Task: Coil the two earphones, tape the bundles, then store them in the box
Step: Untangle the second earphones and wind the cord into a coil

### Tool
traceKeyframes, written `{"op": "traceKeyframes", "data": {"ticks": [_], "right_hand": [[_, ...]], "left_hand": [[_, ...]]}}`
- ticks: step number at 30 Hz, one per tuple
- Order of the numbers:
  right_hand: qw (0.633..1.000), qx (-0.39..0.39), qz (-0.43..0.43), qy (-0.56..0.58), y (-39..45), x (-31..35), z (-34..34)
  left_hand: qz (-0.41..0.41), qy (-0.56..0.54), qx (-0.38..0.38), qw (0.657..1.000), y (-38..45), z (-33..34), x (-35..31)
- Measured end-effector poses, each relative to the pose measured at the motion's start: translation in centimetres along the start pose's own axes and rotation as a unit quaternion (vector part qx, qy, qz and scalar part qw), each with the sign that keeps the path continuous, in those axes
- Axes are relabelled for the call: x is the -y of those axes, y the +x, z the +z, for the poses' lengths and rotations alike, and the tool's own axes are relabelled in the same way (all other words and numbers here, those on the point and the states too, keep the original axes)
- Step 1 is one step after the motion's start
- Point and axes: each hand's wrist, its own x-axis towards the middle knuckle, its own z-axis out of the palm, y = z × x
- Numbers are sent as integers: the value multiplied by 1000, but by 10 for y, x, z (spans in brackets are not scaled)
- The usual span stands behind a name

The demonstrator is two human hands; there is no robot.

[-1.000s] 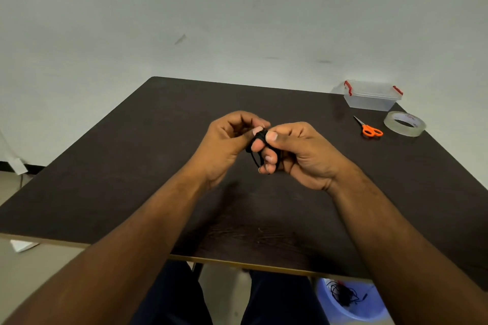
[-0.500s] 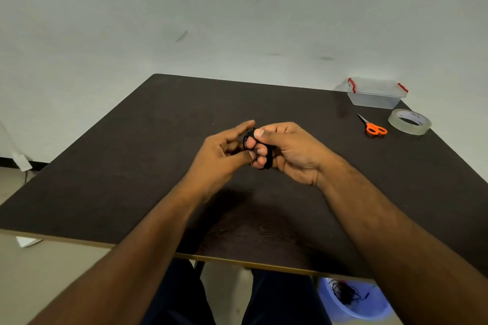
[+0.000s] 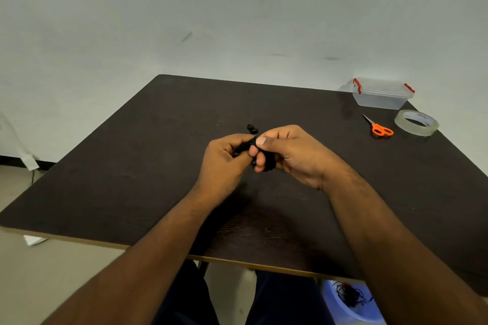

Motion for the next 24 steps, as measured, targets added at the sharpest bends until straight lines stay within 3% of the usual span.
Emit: {"op": "traceKeyframes", "data": {"ticks": [2,6,8,14,21,23,24], "right_hand": [[998,-50,-35,4,-2,-8,7],[973,-191,-48,116,1,-32,24],[962,-245,-61,100,6,-43,30],[966,-222,-119,57,10,-50,28],[944,-279,-125,122,16,-54,19],[941,-297,-155,41,17,-56,15],[931,-304,-189,-66,17,-58,12]], "left_hand": [[-4,6,-15,1000,0,0,3],[-42,37,-15,998,-1,2,12],[-51,49,-12,997,-1,2,16],[-9,130,-19,991,11,0,13],[15,183,-10,983,14,10,16],[9,195,-22,980,13,9,20],[2,199,-34,979,14,8,23]]}}
